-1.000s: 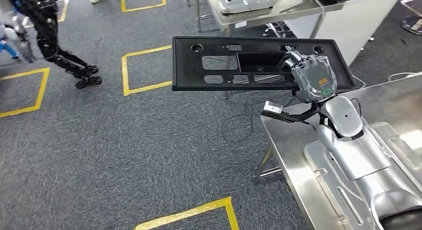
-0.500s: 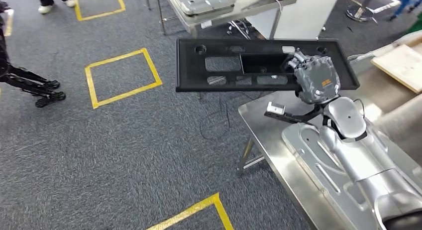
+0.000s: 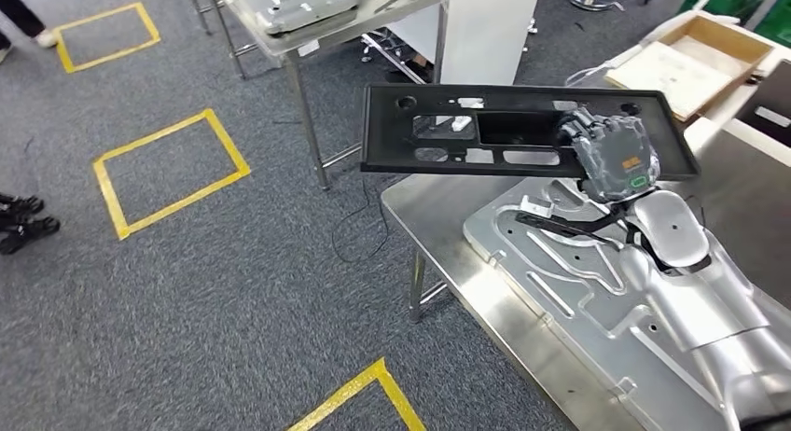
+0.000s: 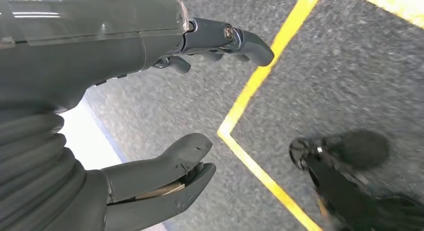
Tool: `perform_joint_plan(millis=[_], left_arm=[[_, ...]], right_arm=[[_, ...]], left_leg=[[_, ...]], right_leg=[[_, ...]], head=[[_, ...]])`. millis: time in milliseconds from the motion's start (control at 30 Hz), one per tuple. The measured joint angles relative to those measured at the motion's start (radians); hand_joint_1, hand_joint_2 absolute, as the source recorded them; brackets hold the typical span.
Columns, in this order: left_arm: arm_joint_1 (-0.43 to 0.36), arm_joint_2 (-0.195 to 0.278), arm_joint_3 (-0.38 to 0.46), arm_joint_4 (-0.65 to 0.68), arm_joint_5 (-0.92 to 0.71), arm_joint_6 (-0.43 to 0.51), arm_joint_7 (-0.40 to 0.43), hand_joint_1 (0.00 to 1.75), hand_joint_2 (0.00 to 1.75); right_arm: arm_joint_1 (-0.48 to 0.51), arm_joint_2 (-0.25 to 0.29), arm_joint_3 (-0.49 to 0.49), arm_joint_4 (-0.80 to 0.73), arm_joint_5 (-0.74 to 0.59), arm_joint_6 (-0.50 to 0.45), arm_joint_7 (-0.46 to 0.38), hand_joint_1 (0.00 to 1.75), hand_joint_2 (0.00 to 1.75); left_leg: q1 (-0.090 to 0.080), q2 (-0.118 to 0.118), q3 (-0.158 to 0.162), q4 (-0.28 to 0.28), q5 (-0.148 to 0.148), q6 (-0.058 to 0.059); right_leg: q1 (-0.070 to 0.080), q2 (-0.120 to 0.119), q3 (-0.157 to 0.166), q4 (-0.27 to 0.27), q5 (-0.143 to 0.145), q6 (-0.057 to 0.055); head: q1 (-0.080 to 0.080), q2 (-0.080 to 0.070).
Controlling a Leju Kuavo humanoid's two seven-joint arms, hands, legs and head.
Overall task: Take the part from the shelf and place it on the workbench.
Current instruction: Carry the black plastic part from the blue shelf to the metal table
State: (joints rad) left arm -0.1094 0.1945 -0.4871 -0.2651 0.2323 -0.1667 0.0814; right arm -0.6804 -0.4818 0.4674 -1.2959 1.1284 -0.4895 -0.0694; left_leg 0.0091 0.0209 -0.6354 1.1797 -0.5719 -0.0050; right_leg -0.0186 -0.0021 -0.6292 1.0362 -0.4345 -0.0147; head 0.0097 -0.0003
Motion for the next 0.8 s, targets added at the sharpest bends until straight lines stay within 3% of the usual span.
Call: perform_joint_plan(millis=[67, 100, 133, 167, 233, 300, 367, 433, 500, 567, 600, 633, 733, 800], left_arm=[[0.01, 0.002, 0.001, 0.003, 0.001, 0.0, -0.002, 0.0, 1.75], [0.013, 0.003, 0.001, 0.005, 0.002, 0.0, -0.003, 0.0, 1.75], [0.014, 0.004, 0.002, 0.005, 0.002, 0.0, -0.004, 0.0, 1.75], [0.014, 0.005, 0.002, 0.005, 0.002, 0.0, -0.004, 0.0, 1.75], [0.015, 0.01, 0.003, 0.008, 0.002, 0.0, -0.005, 0.0, 1.75], [0.016, 0.016, 0.006, 0.011, 0.002, 0.0, -0.007, 0.0, 1.75], [0.015, 0.018, 0.01, 0.013, 0.002, 0.001, -0.011, 0.0, 1.75], [0.015, 0.019, 0.015, 0.013, 0.002, 0.002, -0.014, 0.0, 1.75], [0.019, 0.019, 0.018, 0.014, 0.002, 0.003, -0.016, 0.0, 1.75], [0.022, 0.019, 0.019, 0.016, 0.002, 0.004, -0.016, 0.0, 1.75], [0.023, 0.018, 0.019, 0.017, 0.002, 0.004, -0.016, 0.0, 1.75], [0.023, 0.018, 0.019, 0.018, 0.002, 0.004, -0.016, 0.0, 1.75], [0.022, 0.017, 0.02, 0.019, 0.002, 0.004, -0.016, 0.0, 1.75], [0.022, 0.018, 0.021, 0.019, 0.002, 0.004, -0.016, 0.0, 1.75]], right_arm=[[0.015, -0.002, 0.0, 0.0, -0.001, 0.0, -0.002, 1.75, 1.75], [0.023, -0.003, 0.0, 0.0, 0.0, -0.001, -0.002, 1.75, 1.75], [0.03, -0.003, 0.0, 0.0, 0.002, -0.001, -0.002, 1.75, 1.75], [0.035, -0.004, 0.0, 0.0, 0.003, -0.001, -0.001, 1.75, 1.75], [0.038, -0.004, 0.0, 0.0, 0.01, -0.001, 0.007, 1.75, 1.75], [0.042, -0.003, 0.0, 0.0, 0.02, -0.001, 0.015, 1.75, 1.75], [0.052, -0.004, 0.0, 0.0, 0.029, -0.002, 0.021, 1.75, 1.75], [0.061, -0.006, -0.001, 0.001, 0.035, -0.002, 0.027, 1.75, 1.75], [0.065, -0.008, -0.003, 0.002, 0.036, -0.001, 0.029, 1.75, 1.75], [0.072, -0.008, -0.004, 0.003, 0.036, -0.001, 0.029, 1.75, 1.75], [0.077, -0.008, -0.004, 0.004, 0.036, 0.0, 0.029, 1.75, 1.75], [0.08, -0.008, -0.004, 0.005, 0.036, 0.0, 0.029, 1.75, 1.75], [0.081, -0.008, -0.005, 0.006, 0.036, -0.001, 0.029, 1.75, 1.75], [0.081, -0.008, -0.007, 0.006, 0.036, 0.0, 0.03, 1.75, 1.75]], left_leg=[[0.001, -0.012, -0.054, 0.118, -0.041, 0.0], [0.0, -0.014, -0.063, 0.134, -0.034, 0.002], [0.0, -0.017, -0.053, 0.108, -0.008, 0.006], [0.0, -0.025, -0.027, 0.046, 0.03, 0.011], [0.001, -0.066, 0.032, -0.089, 0.087, 0.022], [-0.001, -0.09, 0.058, -0.147, 0.099, 0.027], [-0.001, -0.073, 0.062, -0.156, 0.105, 0.032], [0.001, -0.049, 0.066, -0.171, 0.115, 0.042], [0.001, -0.026, 0.066, -0.178, 0.121, 0.049], [-0.001, -0.003, 0.061, -0.176, 0.121, 0.05], [0.0, 0.009, 0.06, -0.174, 0.12, 0.05], [0.0, 0.021, 0.059, -0.171, 0.118, 0.048], [-0.002, 0.055, 0.06, -0.159, 0.107, 0.037], [-0.007, 0.073, 0.062, -0.153, 0.1, 0.027]], right_leg=[[0.003, 0.028, -0.002, 0.001, 0.002, -0.003], [0.005, 0.043, -0.002, 0.001, 0.002, -0.004], [0.006, 0.056, -0.002, 0.002, 0.002, -0.004], [0.006, 0.069, -0.002, 0.004, 0.002, -0.004], [0.006, 0.093, -0.003, 0.006, 0.004, 0.0], [0.004, 0.114, -0.009, 0.005, 0.009, 0.011], [0.0, 0.129, -0.015, 0.001, 0.014, 0.025], [0.003, 0.092, -0.029, 0.027, -0.008, 0.035], [0.005, 0.031, -0.074, 0.128, -0.07, 0.04], [0.003, 0.01, -0.126, 0.246, -0.12, 0.044], [0.002, 0.006, -0.134, 0.267, -0.121, 0.046], [0.001, 0.003, -0.121, 0.249, -0.103, 0.048], [0.004, -0.043, -0.018, 0.061, -0.026, 0.044], [0.012, -0.057, 0.005, 0.01, -0.018, 0.031]], head=[[0.0, 0.0], [0.0, 0.0], [0.0, 0.0], [0.0, 0.0], [0.0, 0.0], [0.0, 0.0], [0.0, 0.0], [0.001, 0.0], [0.002, 0.0], [0.003, 0.0], [0.003, 0.0], [0.003, 0.0], [0.002, 0.0], [0.002, 0.0]])
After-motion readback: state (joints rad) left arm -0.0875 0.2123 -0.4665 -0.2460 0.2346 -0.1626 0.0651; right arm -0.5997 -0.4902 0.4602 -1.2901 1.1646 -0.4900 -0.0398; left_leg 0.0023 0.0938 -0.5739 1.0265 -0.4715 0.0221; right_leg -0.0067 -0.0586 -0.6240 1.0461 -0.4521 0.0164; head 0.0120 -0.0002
